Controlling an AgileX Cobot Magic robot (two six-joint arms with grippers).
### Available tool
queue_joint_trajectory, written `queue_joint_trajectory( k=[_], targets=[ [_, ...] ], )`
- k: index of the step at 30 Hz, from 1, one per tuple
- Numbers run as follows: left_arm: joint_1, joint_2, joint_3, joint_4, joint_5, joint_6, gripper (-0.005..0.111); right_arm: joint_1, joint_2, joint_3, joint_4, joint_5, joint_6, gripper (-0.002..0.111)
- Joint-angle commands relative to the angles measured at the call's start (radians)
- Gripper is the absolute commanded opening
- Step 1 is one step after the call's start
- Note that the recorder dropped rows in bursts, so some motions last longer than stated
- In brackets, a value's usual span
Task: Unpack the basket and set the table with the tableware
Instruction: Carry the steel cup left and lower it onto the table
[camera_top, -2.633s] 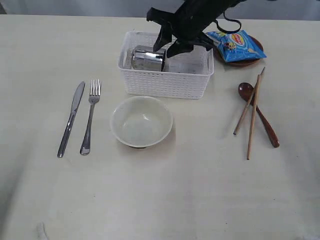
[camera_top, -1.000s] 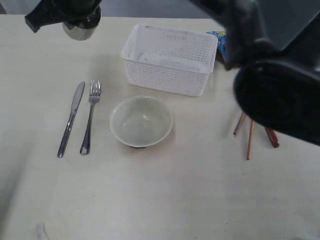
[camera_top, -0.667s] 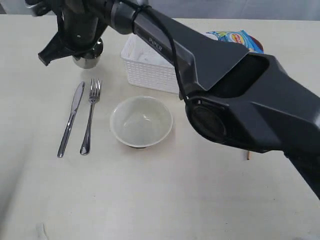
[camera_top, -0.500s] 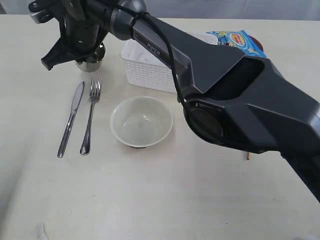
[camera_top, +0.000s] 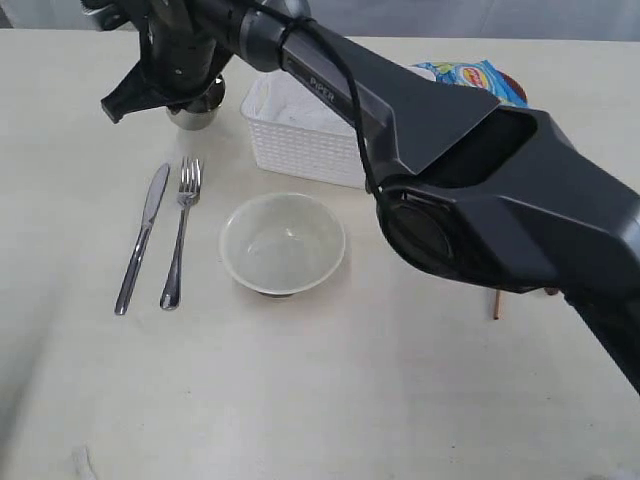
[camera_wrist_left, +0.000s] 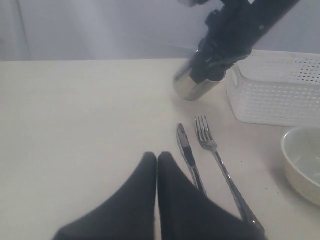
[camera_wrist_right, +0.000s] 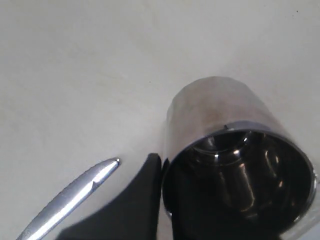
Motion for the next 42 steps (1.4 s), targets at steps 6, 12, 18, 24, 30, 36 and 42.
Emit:
queue_joint_trajectory(
  k=[6,12,18,24,30,36,42],
  targets=[
    [-0.008,-0.003,0.003,0.0,-0.002,-0.001,0.0,-0.017,0.005,0.008,0.081,0.016,-0.013,-0.001],
    [-0.008,-0.003,0.003,0.0,-0.002,-0.001,0.0,-0.017,0.006,0.023,0.091,0.006,-0.026,-0.001],
    [-0.008,-0.003,0.003,0.0,-0.002,-0.001,0.0,-0.017,0.006,0.023,0.091,0.0,-0.026,0.0],
    [-0.008,-0.003,0.003,0.0,-0.002,-0.003,0.0,-0.017,0.006,0.023,0.091,-0.009,-0.026,0.0],
    [-0.008,-0.003,0.003,0.0,-0.002,-0.003,0.0,-0.017,0.006,0.023,0.091,-0.015,-0.001,0.032],
    [-0.008,-0.003,0.003,0.0,-0.002,-0.003,0.0,-0.017,0.006,0.023,0.091,-0.07,0.003,0.033],
    [-0.008,-0.003,0.003,0.0,-0.002,-0.003,0.0,-0.026,0.006,0.023,0.091,-0.098,-0.007,0.033]
  ],
)
